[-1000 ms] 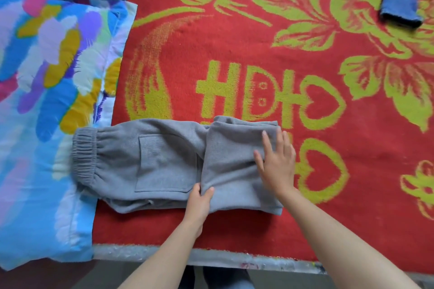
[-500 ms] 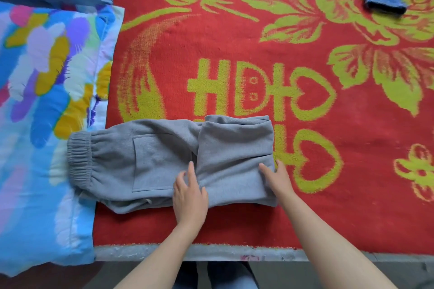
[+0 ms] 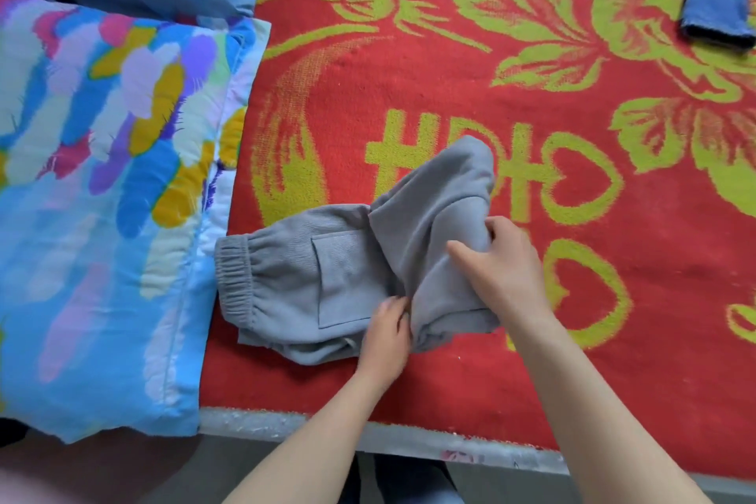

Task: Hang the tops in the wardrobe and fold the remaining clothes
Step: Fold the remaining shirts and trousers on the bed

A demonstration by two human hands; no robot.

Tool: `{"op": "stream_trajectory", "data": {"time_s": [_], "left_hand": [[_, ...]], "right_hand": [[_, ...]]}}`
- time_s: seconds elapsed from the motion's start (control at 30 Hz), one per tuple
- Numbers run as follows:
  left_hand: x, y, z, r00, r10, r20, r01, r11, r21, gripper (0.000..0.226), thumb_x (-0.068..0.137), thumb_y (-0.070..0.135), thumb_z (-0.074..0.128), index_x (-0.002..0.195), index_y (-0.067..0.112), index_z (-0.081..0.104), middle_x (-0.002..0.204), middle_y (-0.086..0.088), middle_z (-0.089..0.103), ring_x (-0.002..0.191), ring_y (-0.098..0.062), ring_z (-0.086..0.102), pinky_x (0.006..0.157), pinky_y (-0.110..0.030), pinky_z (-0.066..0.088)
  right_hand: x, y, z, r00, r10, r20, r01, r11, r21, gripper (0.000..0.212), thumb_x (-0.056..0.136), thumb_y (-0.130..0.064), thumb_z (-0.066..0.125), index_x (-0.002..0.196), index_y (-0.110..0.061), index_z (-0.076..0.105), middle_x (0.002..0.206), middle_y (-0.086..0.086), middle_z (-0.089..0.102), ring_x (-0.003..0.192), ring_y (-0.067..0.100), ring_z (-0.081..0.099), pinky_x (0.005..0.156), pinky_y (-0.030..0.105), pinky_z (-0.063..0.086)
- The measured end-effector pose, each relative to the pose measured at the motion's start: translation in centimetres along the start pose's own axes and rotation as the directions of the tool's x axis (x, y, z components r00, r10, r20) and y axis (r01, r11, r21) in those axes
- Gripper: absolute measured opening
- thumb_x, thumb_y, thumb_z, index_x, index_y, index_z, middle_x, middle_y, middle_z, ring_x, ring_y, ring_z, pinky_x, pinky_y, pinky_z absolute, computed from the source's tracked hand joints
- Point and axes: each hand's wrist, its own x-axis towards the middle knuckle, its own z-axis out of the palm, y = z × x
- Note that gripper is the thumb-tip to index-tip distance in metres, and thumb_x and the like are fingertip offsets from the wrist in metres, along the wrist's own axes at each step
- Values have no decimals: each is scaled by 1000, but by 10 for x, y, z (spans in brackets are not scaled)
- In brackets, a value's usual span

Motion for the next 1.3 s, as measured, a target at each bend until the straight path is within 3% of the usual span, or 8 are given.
{"op": "stream_trajectory", "data": {"time_s": [0.13, 0.23, 0.3, 0.43, 0.53, 0.8, 1.0, 1.3], "left_hand": [[-40, -72, -53, 813, -338, -473, 268, 940, -211, 24, 88, -1, 39, 78, 7, 60, 75, -15, 59, 84, -41, 58, 73, -46, 46], [-74, -120, -92, 453, -638, -623, 529, 755, -389, 30, 83, -4, 41, 107, -10, 57, 105, -34, 57, 102, -47, 52, 90, -49, 38], [-87, -132, -107, 362, -662, -657, 583, 710, -394, 44, 77, -1, 47, 120, -9, 50, 118, -36, 51, 114, -46, 44, 99, -48, 30], [-82, -132, -106, 750, 60, -658, 277, 876, 395, 64, 69, 10, 49, 131, -3, 41, 136, -32, 36, 126, -45, 32, 101, -52, 25], [-59, -141, -101, 831, 537, -144, -149, 465, 873, 100, 60, 35, 68, 146, 17, 20, 154, -23, 9, 144, -35, 5, 110, -50, 15], [1, -154, -117, 880, 474, 37, -213, 324, 922, 160, 25, 51, 90, 150, 20, -5, 141, -24, 29, 125, -46, 31, 100, -57, 23], [16, -170, -128, 727, 680, 95, -312, 205, 928, 49, 95, 22, 44, 141, 20, 29, 127, -25, 49, 111, -47, 50, 87, -54, 47], [11, -137, -153, 682, 722, 116, -405, 240, 882, 46, 80, 6, 41, 123, 23, 47, 91, -17, 69, 76, -37, 67, 60, -36, 54]], "right_hand": [[-47, -67, 64, 789, -357, 500, 388, 921, 46, 57, 87, -40, 57, 137, -21, 39, 128, 1, 54, 122, 24, 42, 97, 37, 30], [-62, -54, 132, 558, -269, 785, 512, 856, -71, 56, 94, -37, 46, 145, -24, 27, 148, 0, 34, 139, 23, 20, 111, 55, 11], [-63, -29, 162, 586, -298, 753, 557, 824, -107, 48, 95, -30, 46, 141, -18, 37, 150, 0, 30, 143, 20, 15, 112, 59, 6], [-74, 19, 173, 705, -633, 320, 702, 689, -182, 49, 81, -34, 52, 128, -20, 48, 136, 12, 50, 130, 29, 39, 101, 48, 35], [-80, 62, 184, 640, -698, 323, 758, 501, -418, 85, 57, -47, 78, 131, -27, 42, 140, 15, 38, 135, 35, 25, 101, 56, 29], [-28, 63, 219, 629, -711, 316, 682, 308, -663, 69, 74, -30, 62, 136, -37, 32, 135, 17, 36, 119, 39, 39, 91, 67, 36], [-28, 66, 218, 635, -642, 430, 711, 268, -650, 123, 29, -44, 90, 136, -35, 30, 135, 20, 34, 116, 44, 52, 92, 70, 34], [-30, 50, 204, 478, -860, 181, 727, 271, -631, 39, 93, -11, 41, 128, -27, 46, 103, 19, 63, 91, 36, 63, 86, 50, 41]]}}
